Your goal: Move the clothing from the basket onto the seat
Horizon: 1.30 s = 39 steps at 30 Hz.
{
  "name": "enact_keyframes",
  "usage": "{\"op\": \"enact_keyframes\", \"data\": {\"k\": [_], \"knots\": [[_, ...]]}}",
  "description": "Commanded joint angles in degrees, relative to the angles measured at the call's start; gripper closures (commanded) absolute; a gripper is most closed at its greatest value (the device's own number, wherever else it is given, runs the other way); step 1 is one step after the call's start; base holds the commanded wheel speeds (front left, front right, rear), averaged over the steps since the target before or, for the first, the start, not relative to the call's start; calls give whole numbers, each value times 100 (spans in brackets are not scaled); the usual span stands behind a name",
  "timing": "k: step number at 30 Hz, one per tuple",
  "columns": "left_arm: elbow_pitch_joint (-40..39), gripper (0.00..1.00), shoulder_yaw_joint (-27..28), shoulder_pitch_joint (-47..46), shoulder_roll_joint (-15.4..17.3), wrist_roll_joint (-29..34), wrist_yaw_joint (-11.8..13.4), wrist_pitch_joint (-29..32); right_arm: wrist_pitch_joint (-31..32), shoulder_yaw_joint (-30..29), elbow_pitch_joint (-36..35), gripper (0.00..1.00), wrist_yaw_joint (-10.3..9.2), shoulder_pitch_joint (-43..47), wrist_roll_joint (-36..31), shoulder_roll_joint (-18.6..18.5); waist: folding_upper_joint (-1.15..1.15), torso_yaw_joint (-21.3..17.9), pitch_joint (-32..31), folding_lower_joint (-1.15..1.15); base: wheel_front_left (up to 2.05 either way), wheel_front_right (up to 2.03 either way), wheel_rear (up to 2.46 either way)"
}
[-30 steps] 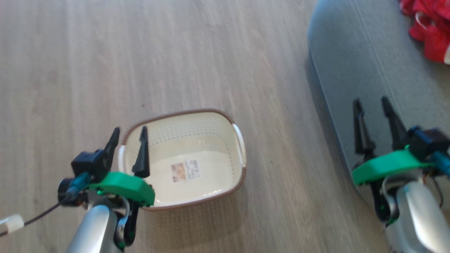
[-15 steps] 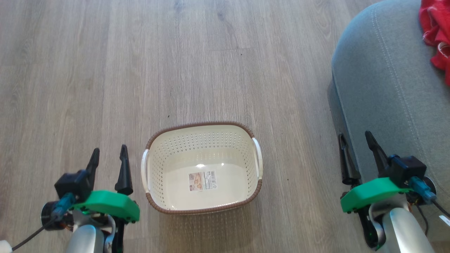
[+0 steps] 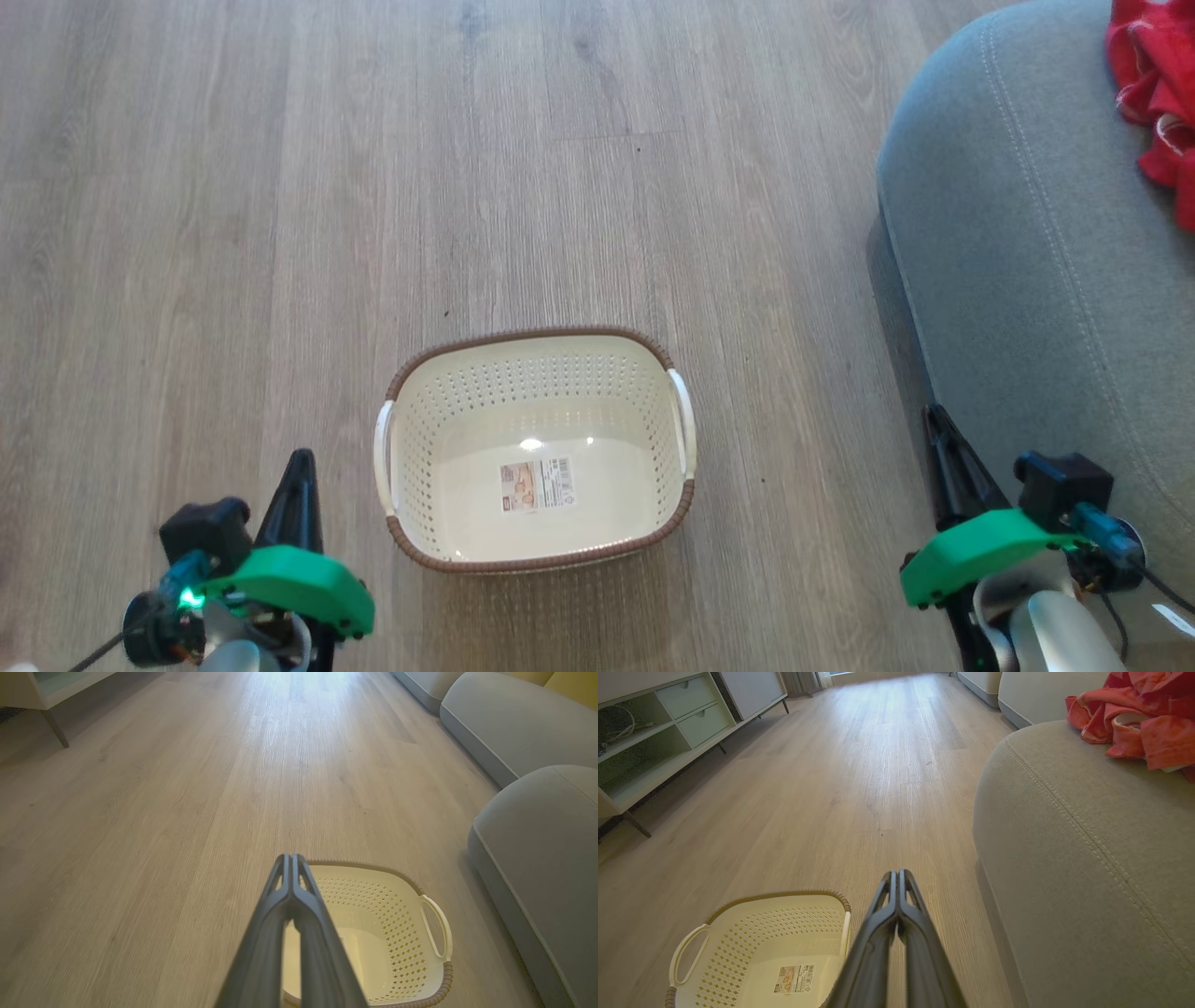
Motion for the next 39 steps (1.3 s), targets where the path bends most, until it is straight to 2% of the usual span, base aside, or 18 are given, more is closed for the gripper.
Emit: {"op": "enact_keyframes", "data": {"k": [1,39], "knots": [[-178,100,49,-201,22,-164,-29,47,30,-10,-198,100,2,-170,185,-5,0,5,-10,0,0,0,0],[-355,100,229,-213,29,-2578,-245,653,617,-121,-400,100,16,-150,2774,-33,0,106,-262,0,0,0,0]]}}
